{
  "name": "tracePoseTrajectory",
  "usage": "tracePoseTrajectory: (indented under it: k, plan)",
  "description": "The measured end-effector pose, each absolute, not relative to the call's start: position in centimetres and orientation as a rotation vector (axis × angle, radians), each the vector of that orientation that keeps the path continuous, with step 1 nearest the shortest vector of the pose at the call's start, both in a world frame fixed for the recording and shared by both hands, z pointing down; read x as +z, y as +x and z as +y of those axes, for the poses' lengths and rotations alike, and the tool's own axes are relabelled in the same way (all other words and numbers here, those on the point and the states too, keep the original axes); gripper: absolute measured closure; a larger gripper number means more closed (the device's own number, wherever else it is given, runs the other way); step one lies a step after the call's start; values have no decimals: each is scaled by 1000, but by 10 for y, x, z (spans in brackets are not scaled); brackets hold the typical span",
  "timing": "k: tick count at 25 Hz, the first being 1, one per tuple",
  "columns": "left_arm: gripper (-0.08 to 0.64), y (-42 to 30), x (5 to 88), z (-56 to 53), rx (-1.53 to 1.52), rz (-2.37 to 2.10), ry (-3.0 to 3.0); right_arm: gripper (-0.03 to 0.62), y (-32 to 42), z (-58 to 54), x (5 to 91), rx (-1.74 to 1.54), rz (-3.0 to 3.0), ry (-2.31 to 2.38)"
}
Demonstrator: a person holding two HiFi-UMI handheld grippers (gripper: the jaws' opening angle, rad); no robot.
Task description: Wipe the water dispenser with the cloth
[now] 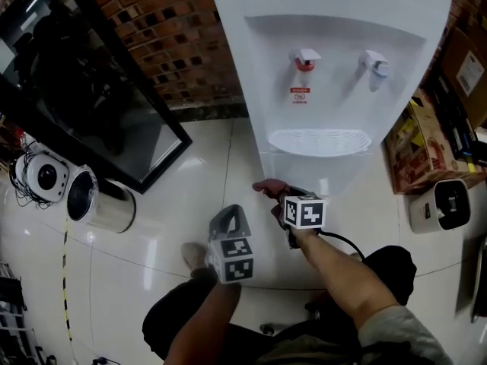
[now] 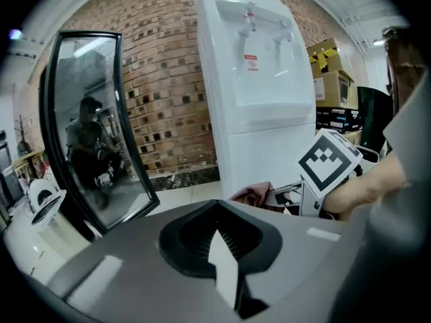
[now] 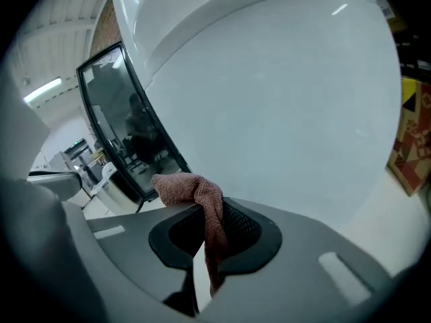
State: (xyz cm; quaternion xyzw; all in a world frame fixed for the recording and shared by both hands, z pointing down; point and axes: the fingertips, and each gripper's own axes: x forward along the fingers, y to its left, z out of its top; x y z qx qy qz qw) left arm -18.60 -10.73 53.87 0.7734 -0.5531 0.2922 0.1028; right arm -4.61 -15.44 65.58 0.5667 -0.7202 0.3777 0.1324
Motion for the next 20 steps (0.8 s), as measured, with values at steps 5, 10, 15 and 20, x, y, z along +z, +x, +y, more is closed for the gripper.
tracePoseTrajectory:
  k: [5,10,15,20]
  plan:
    - [560,-204,534,-106,809,-1672,2233,534,-63,-180,671,1168,-2064,1690]
    - [560,-204,525,-104,750,-1685,2238,534,-62,-187,684,1162,-2033,1704]
    - [560,-197,526,-104,764,-1673,2246,534,-54,-183,682,1119,-2035,1676]
    - [560,-177,536,-107,822,-1633,2274,534,-28,-176,679,1109,-2011,1693]
